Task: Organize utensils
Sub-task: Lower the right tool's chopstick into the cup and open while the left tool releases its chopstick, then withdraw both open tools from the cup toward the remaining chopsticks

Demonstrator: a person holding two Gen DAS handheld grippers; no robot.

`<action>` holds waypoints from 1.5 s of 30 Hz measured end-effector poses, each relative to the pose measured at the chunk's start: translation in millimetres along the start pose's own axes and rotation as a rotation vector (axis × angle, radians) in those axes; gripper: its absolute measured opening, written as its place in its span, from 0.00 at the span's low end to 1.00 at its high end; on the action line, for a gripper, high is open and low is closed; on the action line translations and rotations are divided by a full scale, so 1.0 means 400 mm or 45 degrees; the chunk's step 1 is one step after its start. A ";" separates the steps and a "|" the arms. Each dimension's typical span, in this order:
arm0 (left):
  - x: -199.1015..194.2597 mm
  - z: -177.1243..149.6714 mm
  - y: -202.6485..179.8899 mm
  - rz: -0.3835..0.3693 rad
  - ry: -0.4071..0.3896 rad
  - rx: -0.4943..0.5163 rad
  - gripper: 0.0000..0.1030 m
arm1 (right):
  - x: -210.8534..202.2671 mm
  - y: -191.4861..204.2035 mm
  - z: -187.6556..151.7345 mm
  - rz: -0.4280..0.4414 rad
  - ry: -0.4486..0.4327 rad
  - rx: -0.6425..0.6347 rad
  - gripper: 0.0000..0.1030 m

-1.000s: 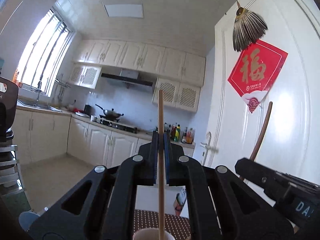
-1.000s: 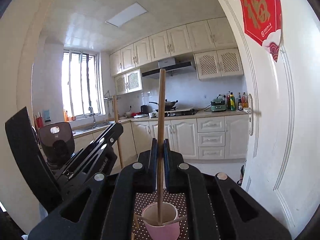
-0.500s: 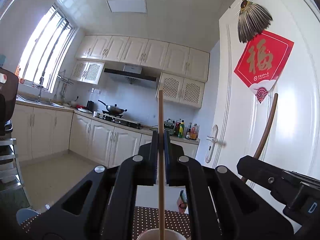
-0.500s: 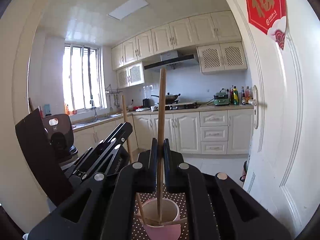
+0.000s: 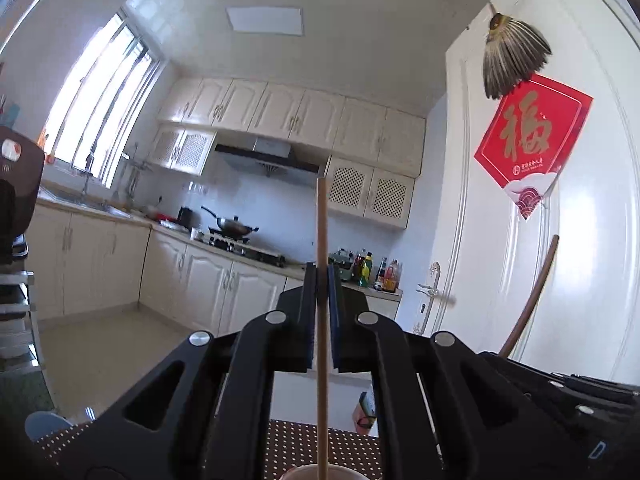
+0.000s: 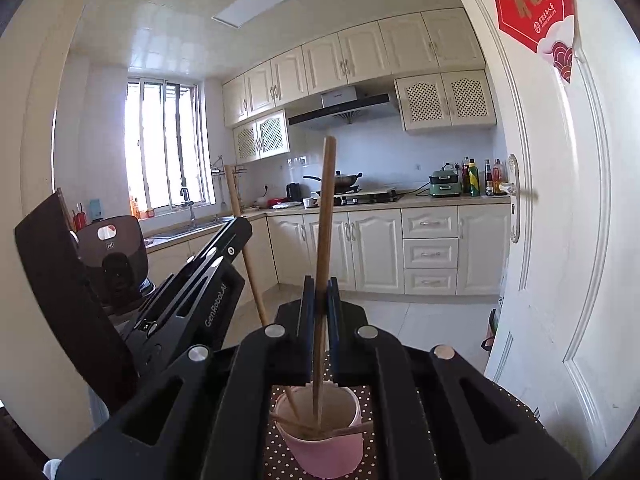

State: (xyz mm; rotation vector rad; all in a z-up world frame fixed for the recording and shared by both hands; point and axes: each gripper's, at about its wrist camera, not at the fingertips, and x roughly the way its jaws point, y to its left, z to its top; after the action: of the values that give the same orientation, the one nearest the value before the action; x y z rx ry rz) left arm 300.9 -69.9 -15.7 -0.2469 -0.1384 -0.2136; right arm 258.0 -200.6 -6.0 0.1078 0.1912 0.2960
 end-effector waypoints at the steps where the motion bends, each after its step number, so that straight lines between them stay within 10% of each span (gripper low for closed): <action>1: -0.001 0.001 -0.001 -0.002 0.000 0.001 0.06 | 0.001 -0.002 -0.005 0.000 0.003 0.001 0.05; 12: 0.003 0.001 -0.013 -0.046 0.133 0.050 0.08 | 0.013 -0.014 -0.009 -0.005 0.066 0.041 0.05; 16: -0.009 0.008 -0.011 -0.036 0.151 0.041 0.55 | 0.012 -0.015 -0.003 -0.015 0.088 0.059 0.05; 45: -0.294 0.166 -0.037 0.021 0.245 0.207 0.66 | -0.200 0.021 0.040 -0.019 0.064 0.102 0.18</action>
State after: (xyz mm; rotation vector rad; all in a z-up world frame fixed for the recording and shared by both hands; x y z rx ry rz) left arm 176.3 -44.2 32.3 -0.0648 0.0371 -0.2077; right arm 184.0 -217.9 24.6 0.1784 0.2538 0.2767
